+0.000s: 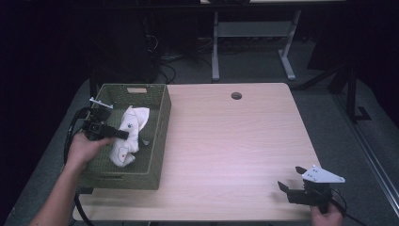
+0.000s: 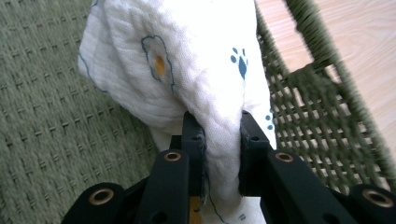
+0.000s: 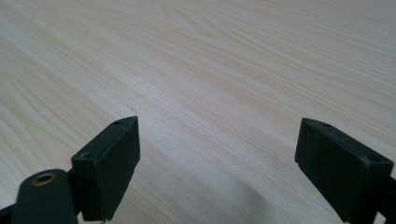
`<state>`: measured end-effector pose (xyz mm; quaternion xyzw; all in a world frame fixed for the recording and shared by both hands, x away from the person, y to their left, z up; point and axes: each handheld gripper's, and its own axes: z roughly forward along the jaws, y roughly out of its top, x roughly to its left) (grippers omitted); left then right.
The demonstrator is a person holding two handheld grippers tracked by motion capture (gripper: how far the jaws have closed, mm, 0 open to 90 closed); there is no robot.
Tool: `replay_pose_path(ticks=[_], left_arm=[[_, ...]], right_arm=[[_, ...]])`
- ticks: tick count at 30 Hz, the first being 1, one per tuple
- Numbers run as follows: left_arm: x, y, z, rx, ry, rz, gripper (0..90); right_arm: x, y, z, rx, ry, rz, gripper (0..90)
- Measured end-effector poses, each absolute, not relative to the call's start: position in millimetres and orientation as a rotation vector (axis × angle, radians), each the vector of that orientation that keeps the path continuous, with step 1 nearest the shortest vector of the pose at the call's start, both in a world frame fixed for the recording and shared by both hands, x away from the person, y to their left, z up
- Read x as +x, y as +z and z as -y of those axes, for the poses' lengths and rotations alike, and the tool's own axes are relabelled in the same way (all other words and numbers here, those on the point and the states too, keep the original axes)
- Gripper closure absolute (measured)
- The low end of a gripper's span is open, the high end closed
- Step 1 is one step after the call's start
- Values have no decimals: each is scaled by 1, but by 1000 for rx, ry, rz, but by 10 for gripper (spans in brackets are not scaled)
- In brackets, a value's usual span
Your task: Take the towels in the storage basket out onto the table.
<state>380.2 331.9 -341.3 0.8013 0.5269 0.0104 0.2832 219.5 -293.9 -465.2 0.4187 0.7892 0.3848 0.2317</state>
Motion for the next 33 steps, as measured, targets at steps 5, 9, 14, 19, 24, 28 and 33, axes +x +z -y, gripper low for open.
replay_pose_path(ticks=[5,9,14,19,24,28,33], left_arm=[[380,-333,-331,2135,29,-1397,768],[381,-325,-331,2119,30,-1384,768],[380,-314,-331,2095,28,-1368,768],[379,-300,-330,2075,33,-1350,768],[378,-286,-327,2069,41,-1321,768],[379,-275,-323,2049,41,-1299,768],[378,-265,-316,2047,41,-1264,768]], right_arm=[[220,-465,296,1157,1059,-2165,137],[220,-465,297,1157,1057,-2164,136],[221,-465,297,1156,1058,-2160,136],[220,-464,297,1155,1059,-2158,136],[220,-464,298,1158,1061,-2156,137],[220,-464,297,1164,1060,-2153,137],[220,-463,298,1165,1063,-2154,136]])
